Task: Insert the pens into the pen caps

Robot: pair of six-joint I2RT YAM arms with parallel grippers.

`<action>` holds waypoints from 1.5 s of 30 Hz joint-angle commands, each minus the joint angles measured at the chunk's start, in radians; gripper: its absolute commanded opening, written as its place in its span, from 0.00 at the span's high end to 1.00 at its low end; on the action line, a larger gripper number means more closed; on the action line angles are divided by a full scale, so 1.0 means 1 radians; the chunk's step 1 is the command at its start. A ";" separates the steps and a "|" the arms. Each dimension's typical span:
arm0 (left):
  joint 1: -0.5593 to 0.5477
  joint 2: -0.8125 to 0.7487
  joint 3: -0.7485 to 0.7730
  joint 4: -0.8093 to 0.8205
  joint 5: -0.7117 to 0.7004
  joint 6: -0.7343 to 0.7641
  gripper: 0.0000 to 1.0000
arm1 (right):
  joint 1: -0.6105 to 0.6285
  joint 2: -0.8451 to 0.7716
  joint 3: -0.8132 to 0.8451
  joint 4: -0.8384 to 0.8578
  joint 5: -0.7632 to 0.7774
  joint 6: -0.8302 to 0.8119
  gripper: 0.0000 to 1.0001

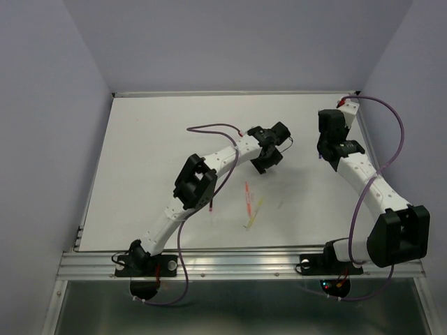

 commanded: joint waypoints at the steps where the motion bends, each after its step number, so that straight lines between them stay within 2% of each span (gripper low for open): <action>1: -0.007 0.012 0.077 -0.080 -0.033 -0.022 0.39 | -0.013 0.000 0.002 0.022 0.034 0.017 0.94; 14: -0.019 0.069 0.148 -0.106 -0.042 -0.005 0.54 | -0.022 0.015 -0.001 0.029 0.030 0.017 0.93; 29: -0.027 0.116 0.183 -0.118 -0.053 -0.002 0.54 | -0.022 0.000 -0.016 0.036 0.036 0.011 0.93; 33: -0.025 0.122 0.183 -0.124 -0.065 0.006 0.65 | -0.022 0.001 -0.018 0.038 0.040 0.013 0.93; 38: -0.021 0.132 0.172 -0.172 -0.093 0.010 0.65 | -0.022 -0.008 -0.021 0.038 0.051 0.011 0.93; 41: -0.011 0.129 0.134 -0.164 -0.076 0.030 0.71 | -0.022 -0.014 -0.024 0.039 0.053 0.011 0.93; 45: 0.002 0.121 0.090 -0.153 -0.062 0.056 0.92 | -0.022 -0.028 -0.026 0.044 0.017 0.008 0.93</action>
